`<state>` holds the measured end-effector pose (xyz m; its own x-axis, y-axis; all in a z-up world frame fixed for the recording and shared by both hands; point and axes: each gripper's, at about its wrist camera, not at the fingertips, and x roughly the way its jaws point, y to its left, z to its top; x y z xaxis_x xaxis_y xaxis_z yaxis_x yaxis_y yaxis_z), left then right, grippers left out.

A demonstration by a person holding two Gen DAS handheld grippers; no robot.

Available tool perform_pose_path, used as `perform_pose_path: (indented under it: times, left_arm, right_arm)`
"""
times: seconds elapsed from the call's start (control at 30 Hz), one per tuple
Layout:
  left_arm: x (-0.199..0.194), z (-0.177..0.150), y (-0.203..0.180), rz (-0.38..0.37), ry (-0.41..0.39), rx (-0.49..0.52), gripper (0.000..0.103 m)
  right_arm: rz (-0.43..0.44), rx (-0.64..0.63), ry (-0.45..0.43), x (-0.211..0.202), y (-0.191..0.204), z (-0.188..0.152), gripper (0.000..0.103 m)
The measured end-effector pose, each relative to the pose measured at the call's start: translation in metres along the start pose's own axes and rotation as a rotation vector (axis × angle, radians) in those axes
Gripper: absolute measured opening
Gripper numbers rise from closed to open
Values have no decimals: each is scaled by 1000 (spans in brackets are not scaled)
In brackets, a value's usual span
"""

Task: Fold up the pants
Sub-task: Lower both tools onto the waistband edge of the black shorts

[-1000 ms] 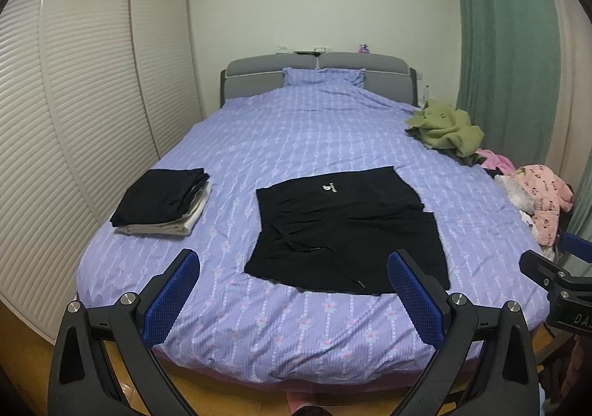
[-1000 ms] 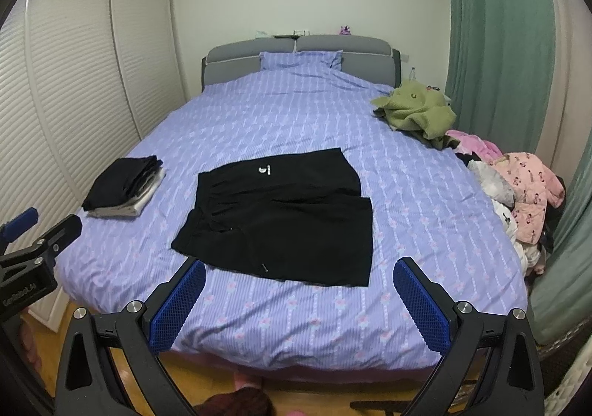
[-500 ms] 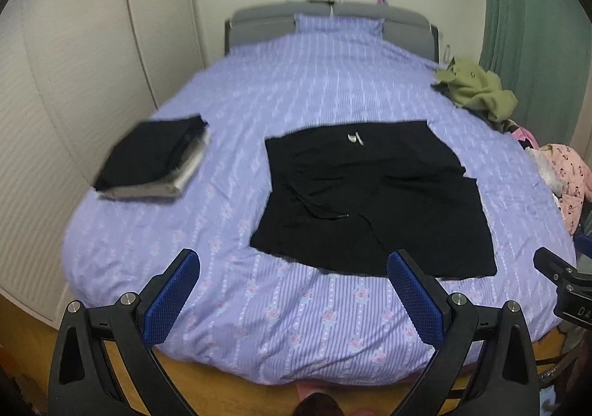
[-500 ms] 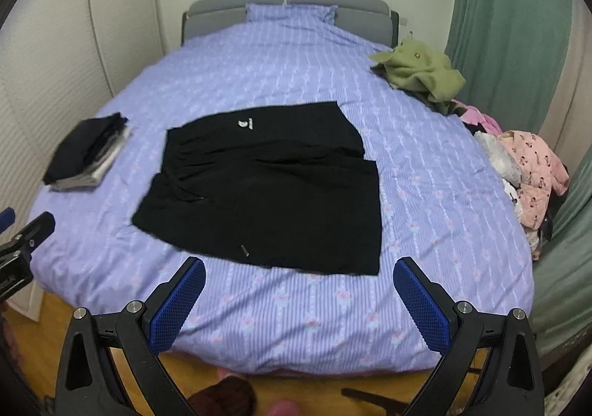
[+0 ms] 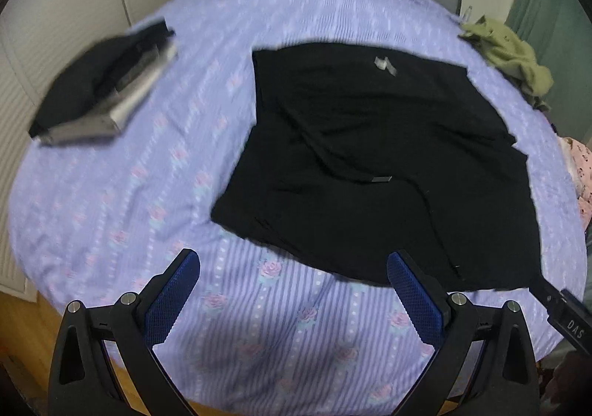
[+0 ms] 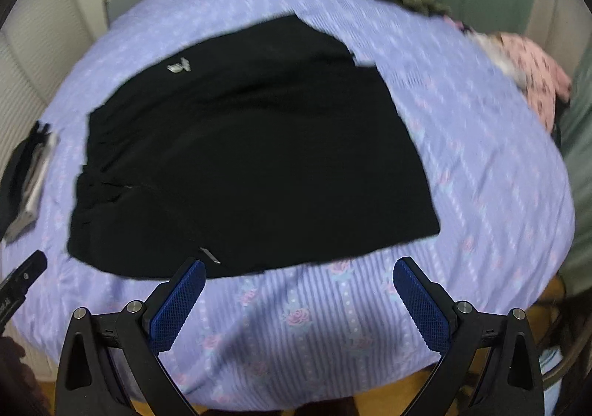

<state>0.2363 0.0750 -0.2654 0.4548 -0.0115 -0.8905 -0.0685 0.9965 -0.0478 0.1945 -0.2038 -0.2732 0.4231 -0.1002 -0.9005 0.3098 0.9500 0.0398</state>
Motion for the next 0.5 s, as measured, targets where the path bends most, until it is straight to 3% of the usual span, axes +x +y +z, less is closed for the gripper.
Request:
perform_pose_path:
  times: [0.2, 0.37, 0.5]
  left_arm:
    - [50, 3, 7, -23, 83, -45, 102]
    - [79, 0, 3, -52, 130, -71, 99]
    - [98, -3, -1, -101, 170, -105, 98]
  right_arm:
    - [23, 161, 89, 51, -27, -5, 99]
    - [29, 253, 82, 72, -45, -3, 98]
    - [64, 323, 105, 92, -56, -1, 88]
